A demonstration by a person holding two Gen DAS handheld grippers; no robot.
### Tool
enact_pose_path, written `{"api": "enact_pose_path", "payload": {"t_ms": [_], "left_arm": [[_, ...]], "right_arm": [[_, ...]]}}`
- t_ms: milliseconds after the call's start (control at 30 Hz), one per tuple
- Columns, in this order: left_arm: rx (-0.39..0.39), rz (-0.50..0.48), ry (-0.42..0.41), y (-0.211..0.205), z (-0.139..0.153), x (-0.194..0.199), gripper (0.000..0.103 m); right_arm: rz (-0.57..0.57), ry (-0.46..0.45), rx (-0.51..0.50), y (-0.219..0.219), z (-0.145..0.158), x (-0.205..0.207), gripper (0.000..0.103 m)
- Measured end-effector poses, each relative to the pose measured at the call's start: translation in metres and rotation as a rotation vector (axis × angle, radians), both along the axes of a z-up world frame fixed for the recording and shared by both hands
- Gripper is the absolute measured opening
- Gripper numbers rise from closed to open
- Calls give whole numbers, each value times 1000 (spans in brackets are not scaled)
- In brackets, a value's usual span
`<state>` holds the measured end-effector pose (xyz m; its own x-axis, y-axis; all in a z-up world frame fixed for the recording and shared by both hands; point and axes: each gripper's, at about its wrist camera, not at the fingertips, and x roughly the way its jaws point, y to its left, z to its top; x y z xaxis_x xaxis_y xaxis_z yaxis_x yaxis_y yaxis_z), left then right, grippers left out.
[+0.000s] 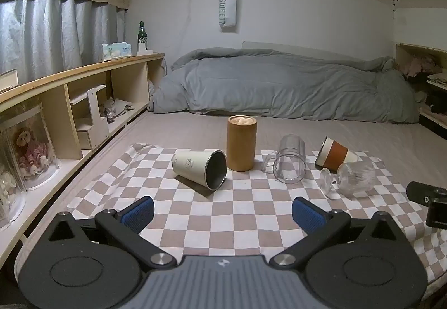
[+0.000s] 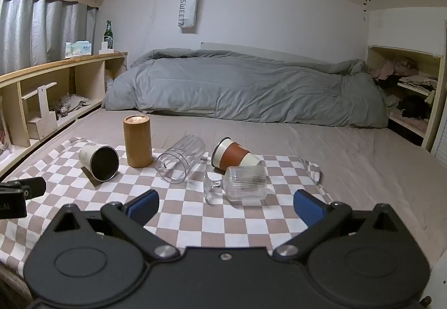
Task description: Flip cup upright
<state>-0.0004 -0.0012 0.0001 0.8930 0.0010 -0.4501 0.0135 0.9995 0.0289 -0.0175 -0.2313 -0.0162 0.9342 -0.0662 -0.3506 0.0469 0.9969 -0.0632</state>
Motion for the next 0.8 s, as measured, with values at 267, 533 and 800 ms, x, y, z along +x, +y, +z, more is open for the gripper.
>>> {"api": "enact_pose_path", "payload": {"t_ms": [267,533,800], "left_arm": [[-4,-2,4,1,-1,8,103],[-8,0,2,1,-1,7,103],[-8,0,0,-1,-1,4,103]], "right_arm": [[0,-4,5,0,0,-1,103],[-1,0,0,0,0,-1,103],[6,1,-3,1,-1,-1,103]]}}
